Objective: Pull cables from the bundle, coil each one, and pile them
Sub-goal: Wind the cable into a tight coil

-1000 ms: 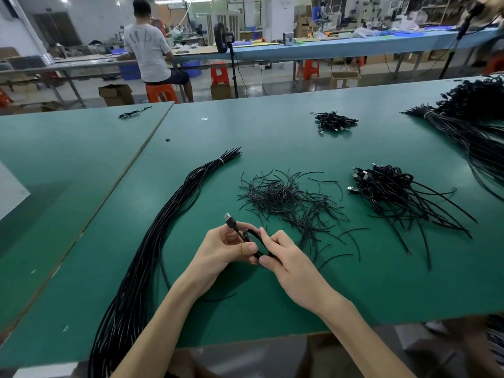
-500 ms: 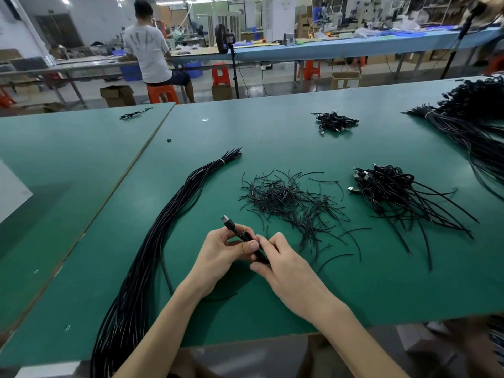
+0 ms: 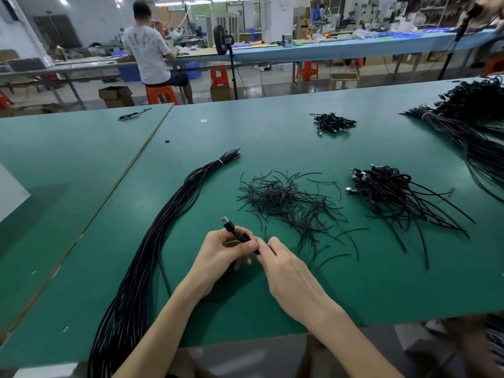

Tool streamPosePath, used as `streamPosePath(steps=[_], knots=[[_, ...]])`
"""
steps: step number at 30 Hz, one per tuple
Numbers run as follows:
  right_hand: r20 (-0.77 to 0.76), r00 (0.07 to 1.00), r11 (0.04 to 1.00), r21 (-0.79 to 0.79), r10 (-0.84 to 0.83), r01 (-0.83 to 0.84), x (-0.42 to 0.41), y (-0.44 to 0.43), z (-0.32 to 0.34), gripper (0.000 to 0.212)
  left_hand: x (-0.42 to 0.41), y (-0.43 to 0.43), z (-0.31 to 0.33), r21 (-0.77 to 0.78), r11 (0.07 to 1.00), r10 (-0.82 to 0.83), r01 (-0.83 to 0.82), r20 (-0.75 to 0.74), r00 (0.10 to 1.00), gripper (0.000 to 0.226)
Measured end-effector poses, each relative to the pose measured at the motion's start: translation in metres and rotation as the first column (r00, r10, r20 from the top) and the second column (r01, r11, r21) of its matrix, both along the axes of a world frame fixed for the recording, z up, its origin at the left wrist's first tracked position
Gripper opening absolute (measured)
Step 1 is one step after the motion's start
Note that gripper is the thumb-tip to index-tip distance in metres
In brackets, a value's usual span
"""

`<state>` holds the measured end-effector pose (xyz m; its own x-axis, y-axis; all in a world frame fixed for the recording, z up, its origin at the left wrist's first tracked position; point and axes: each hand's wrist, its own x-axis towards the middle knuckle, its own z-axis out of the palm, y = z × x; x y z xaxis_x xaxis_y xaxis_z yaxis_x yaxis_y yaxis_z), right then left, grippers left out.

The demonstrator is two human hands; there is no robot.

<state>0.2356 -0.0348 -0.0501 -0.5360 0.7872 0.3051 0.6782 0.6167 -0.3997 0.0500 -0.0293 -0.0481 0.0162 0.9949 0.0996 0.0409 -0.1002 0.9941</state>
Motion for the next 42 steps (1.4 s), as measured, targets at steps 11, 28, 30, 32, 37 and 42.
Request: streamPosePath(steps=[11, 28, 30, 32, 37, 42], knots=[[-0.085, 0.996, 0.996, -0.084, 0.002, -0.009, 0.002, 0.004, -0.002, 0.024, -0.002, 0.003, 0.0, -0.003, 0.993, -0.114, 0.114, -0.079, 0.99, 0.024], [-0.086, 0.996, 0.999, -0.03, 0.008, -0.01, 0.003, 0.006, -0.003, 0.05, -0.003, 0.0, -0.004, 0.028, 0.997, -0.068, 0.069, -0.052, 0.996, 0.006], [-0.125, 0.992, 0.999, -0.04, 0.015, -0.02, 0.003, 0.005, -0.001, 0.05, -0.003, 0.001, -0.004, 0.031, 0.998, -0.05, 0.051, -0.049, 0.998, 0.004], [-0.237, 0.971, 0.998, -0.065, -0.026, 0.011, 0.005, 0.005, 0.004, 0.05, -0.003, 0.002, -0.005, 0.036, 0.999, -0.003, 0.004, -0.029, 1.0, 0.007], [-0.428, 0.827, 0.931, -0.15, -0.365, 0.333, 0.022, 0.021, 0.007, 0.015, -0.007, 0.003, -0.006, 0.052, 0.997, 0.053, -0.053, -0.004, 0.999, 0.009], [-0.262, 0.821, 0.861, -0.175, -0.508, 0.477, 0.042, 0.031, 0.004, 0.013, -0.005, 0.002, -0.005, 0.05, 0.996, 0.068, -0.069, 0.011, 0.998, 0.012]])
